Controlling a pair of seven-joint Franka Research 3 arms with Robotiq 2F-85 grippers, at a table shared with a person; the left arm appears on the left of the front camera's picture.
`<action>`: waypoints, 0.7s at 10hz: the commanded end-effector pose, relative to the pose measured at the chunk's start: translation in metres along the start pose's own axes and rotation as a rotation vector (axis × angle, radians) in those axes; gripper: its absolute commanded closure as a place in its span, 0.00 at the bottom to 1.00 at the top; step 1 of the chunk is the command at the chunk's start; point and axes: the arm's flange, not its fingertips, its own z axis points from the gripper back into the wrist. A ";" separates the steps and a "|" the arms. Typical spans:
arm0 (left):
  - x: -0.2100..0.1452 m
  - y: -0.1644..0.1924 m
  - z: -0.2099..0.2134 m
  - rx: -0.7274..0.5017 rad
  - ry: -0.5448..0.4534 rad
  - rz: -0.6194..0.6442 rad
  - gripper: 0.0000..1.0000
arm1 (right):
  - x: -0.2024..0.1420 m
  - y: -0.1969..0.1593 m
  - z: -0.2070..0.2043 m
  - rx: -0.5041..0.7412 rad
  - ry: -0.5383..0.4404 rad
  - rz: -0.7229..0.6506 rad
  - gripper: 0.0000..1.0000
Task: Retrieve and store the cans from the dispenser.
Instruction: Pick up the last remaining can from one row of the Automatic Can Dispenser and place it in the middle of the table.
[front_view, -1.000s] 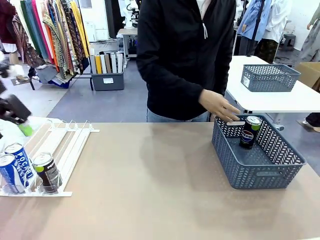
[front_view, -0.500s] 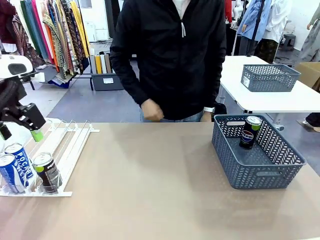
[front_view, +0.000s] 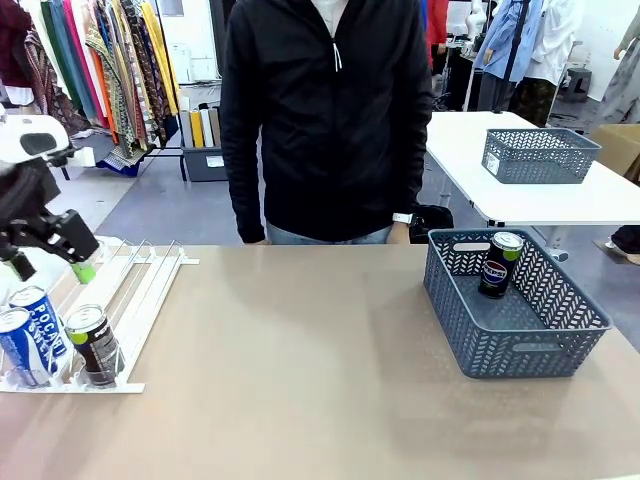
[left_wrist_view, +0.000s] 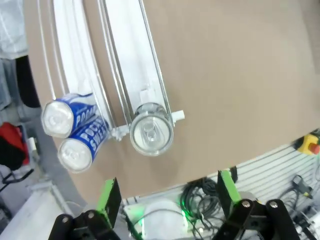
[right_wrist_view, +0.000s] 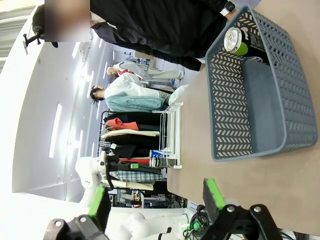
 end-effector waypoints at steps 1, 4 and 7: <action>0.002 0.006 -0.041 0.015 -0.022 0.041 0.00 | 0.001 0.000 0.001 0.012 -0.002 0.026 0.00; 0.007 0.003 -0.086 0.044 0.015 0.066 0.00 | 0.001 0.000 0.001 0.012 -0.002 0.026 0.00; 0.005 0.008 -0.115 0.098 0.030 0.133 0.00 | 0.001 0.000 0.001 0.012 -0.002 0.026 0.00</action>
